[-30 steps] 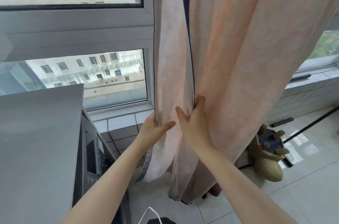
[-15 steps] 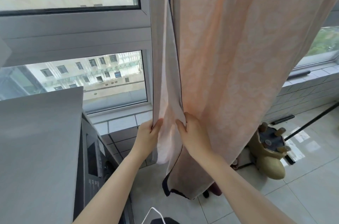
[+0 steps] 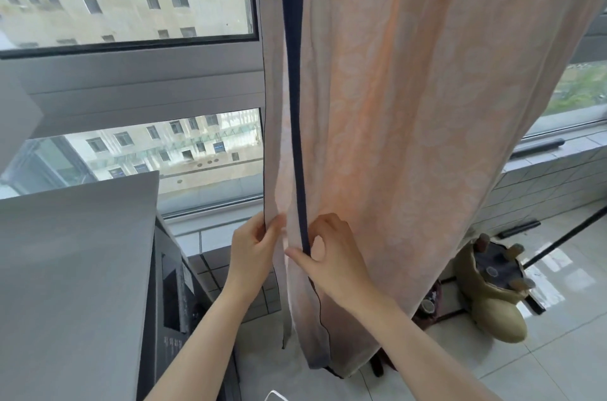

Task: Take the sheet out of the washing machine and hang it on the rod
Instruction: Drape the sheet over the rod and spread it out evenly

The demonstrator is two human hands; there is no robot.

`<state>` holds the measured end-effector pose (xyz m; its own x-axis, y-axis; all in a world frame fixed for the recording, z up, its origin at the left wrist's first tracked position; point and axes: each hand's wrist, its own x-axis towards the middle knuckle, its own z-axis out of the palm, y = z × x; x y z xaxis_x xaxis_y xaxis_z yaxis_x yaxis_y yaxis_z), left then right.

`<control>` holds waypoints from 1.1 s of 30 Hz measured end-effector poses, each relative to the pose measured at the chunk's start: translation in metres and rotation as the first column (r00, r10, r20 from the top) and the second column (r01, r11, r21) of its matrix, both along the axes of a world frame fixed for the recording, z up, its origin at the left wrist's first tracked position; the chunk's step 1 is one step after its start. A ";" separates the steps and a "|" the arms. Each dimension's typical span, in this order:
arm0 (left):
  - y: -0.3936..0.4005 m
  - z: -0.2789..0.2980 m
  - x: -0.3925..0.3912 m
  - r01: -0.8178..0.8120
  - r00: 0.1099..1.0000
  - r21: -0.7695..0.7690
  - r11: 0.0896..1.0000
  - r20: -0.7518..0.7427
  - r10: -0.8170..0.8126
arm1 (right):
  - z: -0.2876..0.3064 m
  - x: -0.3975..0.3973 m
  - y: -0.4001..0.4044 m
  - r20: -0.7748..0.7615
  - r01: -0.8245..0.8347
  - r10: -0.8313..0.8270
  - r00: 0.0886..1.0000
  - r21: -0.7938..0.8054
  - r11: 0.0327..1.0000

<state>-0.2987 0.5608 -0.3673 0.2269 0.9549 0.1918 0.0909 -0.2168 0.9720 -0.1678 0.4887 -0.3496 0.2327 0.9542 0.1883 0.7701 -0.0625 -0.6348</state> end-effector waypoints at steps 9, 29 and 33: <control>0.000 0.001 -0.022 -0.181 0.983 0.041 0.983 -0.024 0.182 | -0.001 0.018 0.004 0.010 0.365 -0.368 0.930 0.092 0.926; 0.012 0.188 0.017 0.028 0.959 0.330 0.944 0.259 -0.119 | 0.123 0.014 0.009 0.073 -0.066 0.044 0.996 0.332 0.941; 0.023 0.235 0.024 -0.010 0.954 0.413 0.911 0.277 -0.115 | 0.175 0.029 0.018 0.233 -0.070 -0.067 0.970 0.536 0.841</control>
